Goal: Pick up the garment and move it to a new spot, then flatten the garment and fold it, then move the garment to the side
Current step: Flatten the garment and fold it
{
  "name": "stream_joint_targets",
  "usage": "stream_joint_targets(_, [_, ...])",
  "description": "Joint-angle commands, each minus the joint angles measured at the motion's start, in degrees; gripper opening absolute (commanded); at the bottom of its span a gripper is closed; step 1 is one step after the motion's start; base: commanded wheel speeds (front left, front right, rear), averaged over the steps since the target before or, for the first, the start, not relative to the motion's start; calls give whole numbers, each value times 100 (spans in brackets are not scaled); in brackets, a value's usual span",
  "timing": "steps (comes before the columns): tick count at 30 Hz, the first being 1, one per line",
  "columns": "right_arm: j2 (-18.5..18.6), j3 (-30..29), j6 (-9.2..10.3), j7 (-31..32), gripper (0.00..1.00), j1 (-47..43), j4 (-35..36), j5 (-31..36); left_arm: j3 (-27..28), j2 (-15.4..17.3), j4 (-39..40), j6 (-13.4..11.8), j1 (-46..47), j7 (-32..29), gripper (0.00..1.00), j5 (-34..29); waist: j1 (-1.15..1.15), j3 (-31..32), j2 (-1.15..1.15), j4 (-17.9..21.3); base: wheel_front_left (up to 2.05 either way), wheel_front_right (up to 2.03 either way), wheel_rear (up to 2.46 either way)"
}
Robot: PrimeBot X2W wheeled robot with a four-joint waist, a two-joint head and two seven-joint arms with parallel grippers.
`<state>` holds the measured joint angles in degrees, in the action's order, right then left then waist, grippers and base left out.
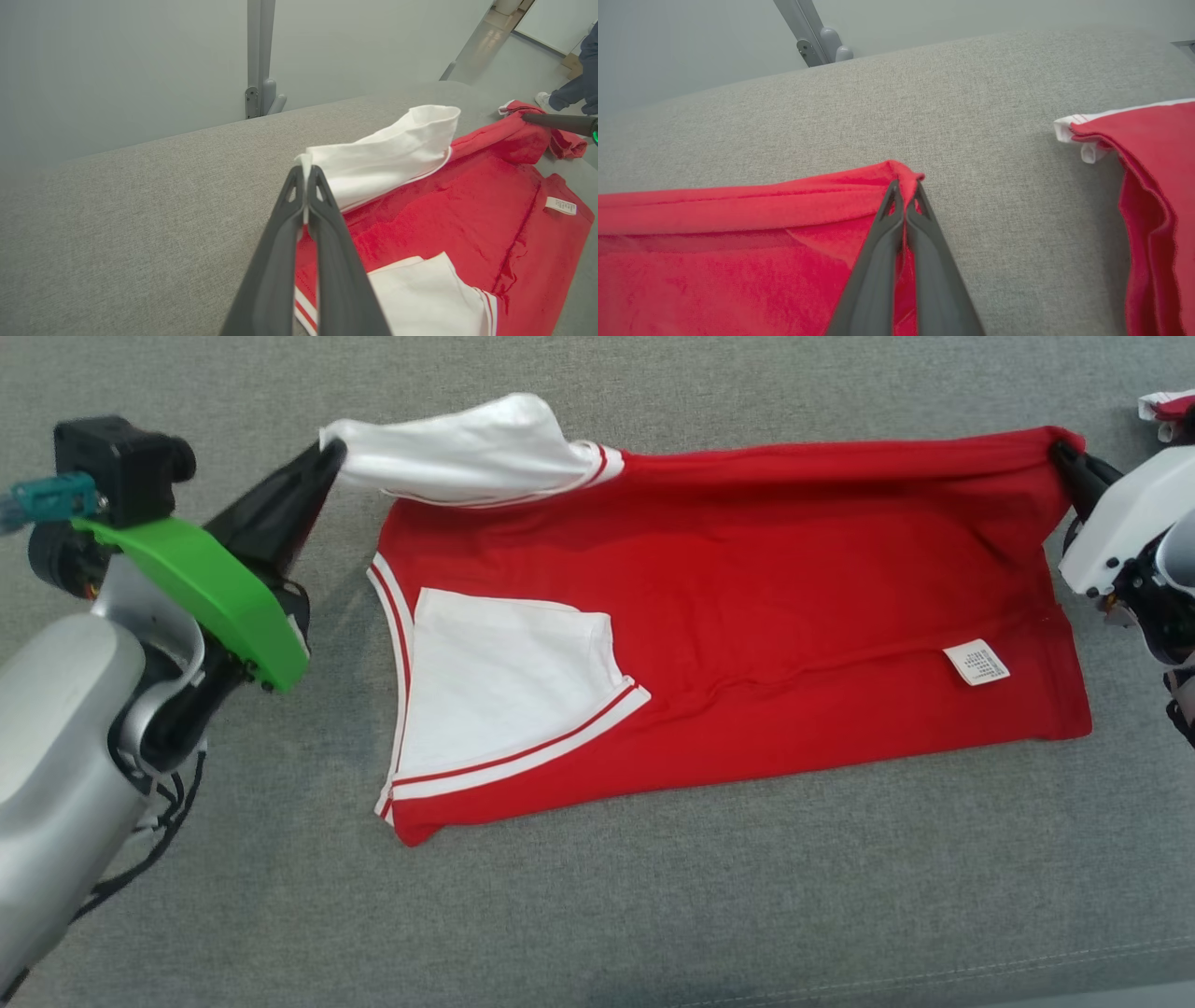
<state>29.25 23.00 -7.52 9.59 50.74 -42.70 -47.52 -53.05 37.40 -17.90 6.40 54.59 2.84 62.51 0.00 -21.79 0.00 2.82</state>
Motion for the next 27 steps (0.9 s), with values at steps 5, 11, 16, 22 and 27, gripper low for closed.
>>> stream_joint_targets(5, [268, 23, 7, -186, 0, -557, 370, -200, -49, 263, 642, -320, -703, 78, 0, 202, 0, 61, 0, -139, 0, 0, 0])
stream_joint_targets(11, [577, -43, 8, -324, 0, -1154, 805, -360, -78, 437, 1162, -605, -1328, 215, 0, 402, 0, 64, 0, -219, 0, 0, 0])
stream_joint_targets(16, [740, -203, 9, -353, 0, -1619, 1080, -421, -74, 529, 1410, -752, -1670, 329, 0, 497, 0, 67, 0, -236, 0, 0, 0])
stream_joint_targets(22, [686, -337, 9, -288, 0, -1925, 1215, -399, -90, 528, 1478, -844, -1915, 398, 0, 623, 0, 31, 0, -215, 0, 0, 0])
stream_joint_targets(27, [590, -387, 9, -180, 21, -2067, 1155, -262, -175, 375, 1305, -830, -2059, 427, 18, 688, 0, 2, 0, -213, 0, 0, 0])
